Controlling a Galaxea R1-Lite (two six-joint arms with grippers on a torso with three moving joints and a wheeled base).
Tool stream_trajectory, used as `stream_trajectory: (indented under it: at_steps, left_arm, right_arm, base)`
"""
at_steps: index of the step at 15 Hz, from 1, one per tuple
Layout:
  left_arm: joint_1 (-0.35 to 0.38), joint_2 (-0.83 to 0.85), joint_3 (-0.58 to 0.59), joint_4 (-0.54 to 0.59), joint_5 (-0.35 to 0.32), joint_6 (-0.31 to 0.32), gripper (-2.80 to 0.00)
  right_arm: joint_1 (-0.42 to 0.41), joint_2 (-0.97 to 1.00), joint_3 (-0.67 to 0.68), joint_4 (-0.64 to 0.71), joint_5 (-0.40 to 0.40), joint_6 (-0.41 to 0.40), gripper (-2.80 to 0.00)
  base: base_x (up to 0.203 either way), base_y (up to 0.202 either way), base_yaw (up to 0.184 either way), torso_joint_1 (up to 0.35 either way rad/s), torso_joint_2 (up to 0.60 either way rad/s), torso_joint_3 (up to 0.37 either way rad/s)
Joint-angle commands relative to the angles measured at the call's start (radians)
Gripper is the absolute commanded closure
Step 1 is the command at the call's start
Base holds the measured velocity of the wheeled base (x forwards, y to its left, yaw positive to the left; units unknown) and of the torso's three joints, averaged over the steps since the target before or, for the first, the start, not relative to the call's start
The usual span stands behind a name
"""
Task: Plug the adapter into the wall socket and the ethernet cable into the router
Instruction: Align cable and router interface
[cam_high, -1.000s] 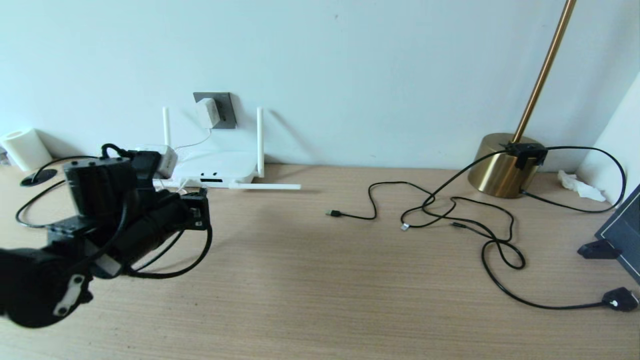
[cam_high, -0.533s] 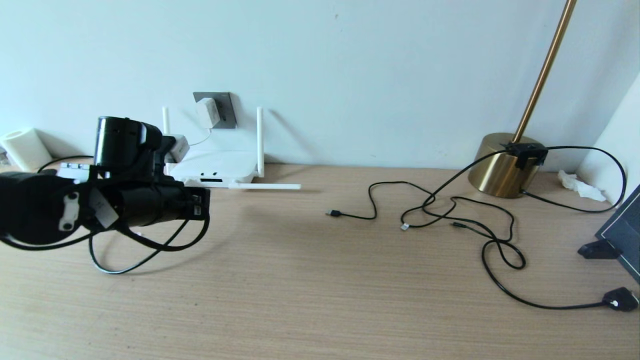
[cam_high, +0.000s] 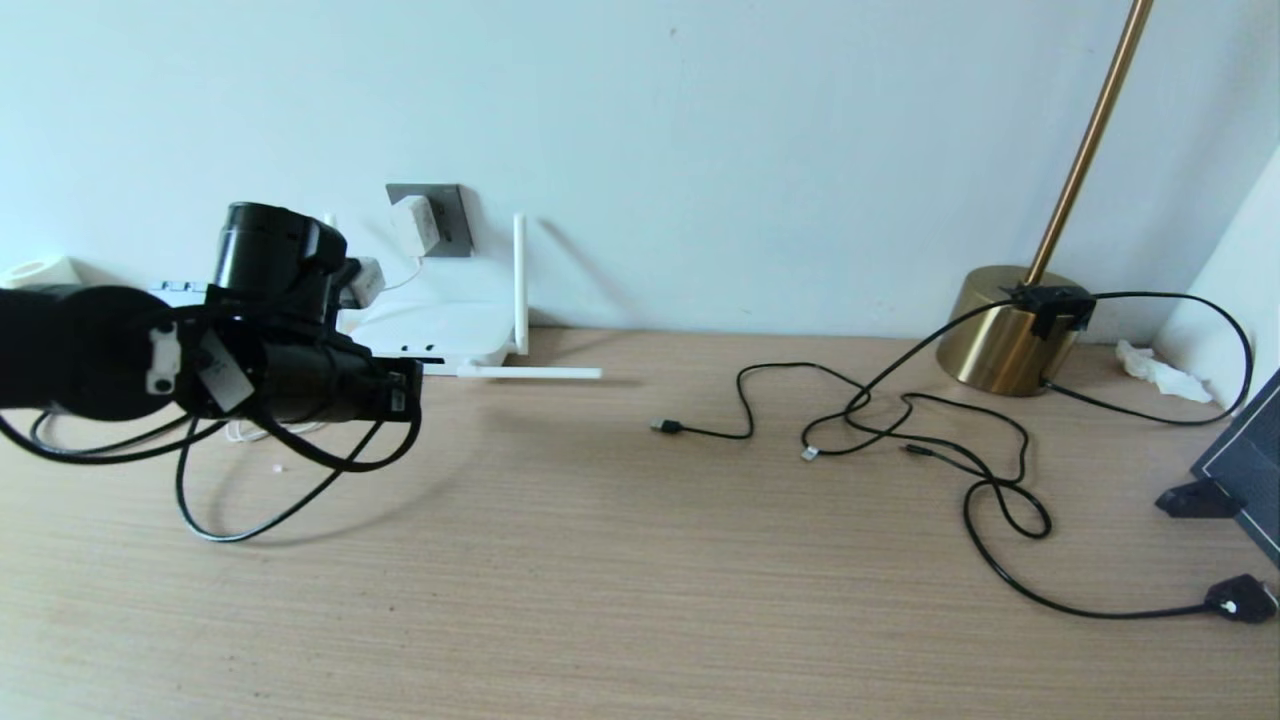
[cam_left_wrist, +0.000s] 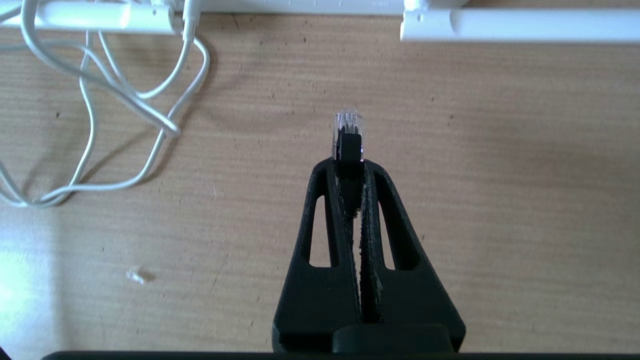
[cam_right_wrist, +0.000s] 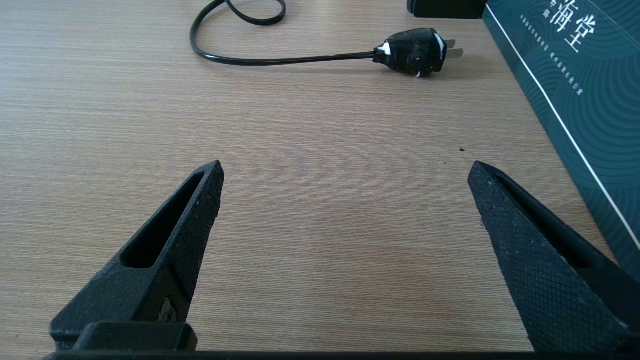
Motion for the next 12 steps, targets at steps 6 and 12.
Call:
stream_trajectory:
  at_steps: [6, 12]
  left_arm:
    - [0.007, 0.104, -0.086, -0.004, -0.004, -0.053, 0.00]
    - [0.009, 0.153, -0.163, -0.007, -0.030, -0.047, 0.00]
  right_arm:
    - [0.000, 0.002, 0.000, 0.000, -0.001, 0.000, -2.80]
    - [0.000, 0.002, 0.000, 0.000, -0.001, 0.000, -2.80]
  base:
    - [0.000, 0.000, 0.000, 0.000, 0.00, 0.000]
    - [0.000, 0.000, 0.000, 0.000, 0.00, 0.000]
